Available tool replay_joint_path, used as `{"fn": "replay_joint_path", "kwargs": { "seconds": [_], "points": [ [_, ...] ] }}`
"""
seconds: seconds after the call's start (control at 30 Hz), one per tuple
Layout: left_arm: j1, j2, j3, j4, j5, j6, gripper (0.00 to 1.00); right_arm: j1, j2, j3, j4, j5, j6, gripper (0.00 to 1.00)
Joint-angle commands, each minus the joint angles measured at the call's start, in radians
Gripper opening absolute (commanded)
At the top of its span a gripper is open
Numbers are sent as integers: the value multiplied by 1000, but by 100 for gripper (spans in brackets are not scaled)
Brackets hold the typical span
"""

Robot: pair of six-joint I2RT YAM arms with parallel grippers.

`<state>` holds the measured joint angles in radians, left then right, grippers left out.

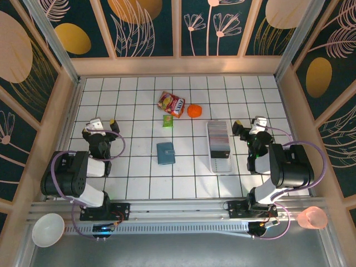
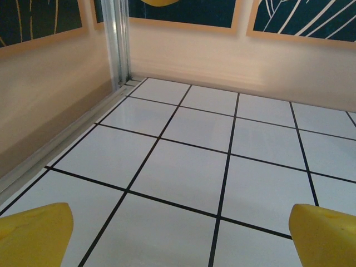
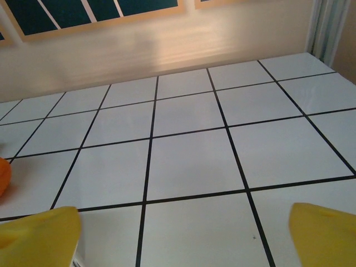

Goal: Put the credit cards into the card holder

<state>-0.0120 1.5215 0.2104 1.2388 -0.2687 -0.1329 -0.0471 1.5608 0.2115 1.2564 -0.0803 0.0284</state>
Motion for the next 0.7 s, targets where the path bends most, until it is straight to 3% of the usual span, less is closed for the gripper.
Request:
{"fn": "replay_joint_path", "kwargs": {
  "seconds": [0.0,0.67],
  "points": [
    [5,-3,10,61,17,12,99,-1,0,14,54,10,-12,99],
    [5,-6,2,77,20,13,99,4,0,13,54,22,-17,99]
  ]
}}
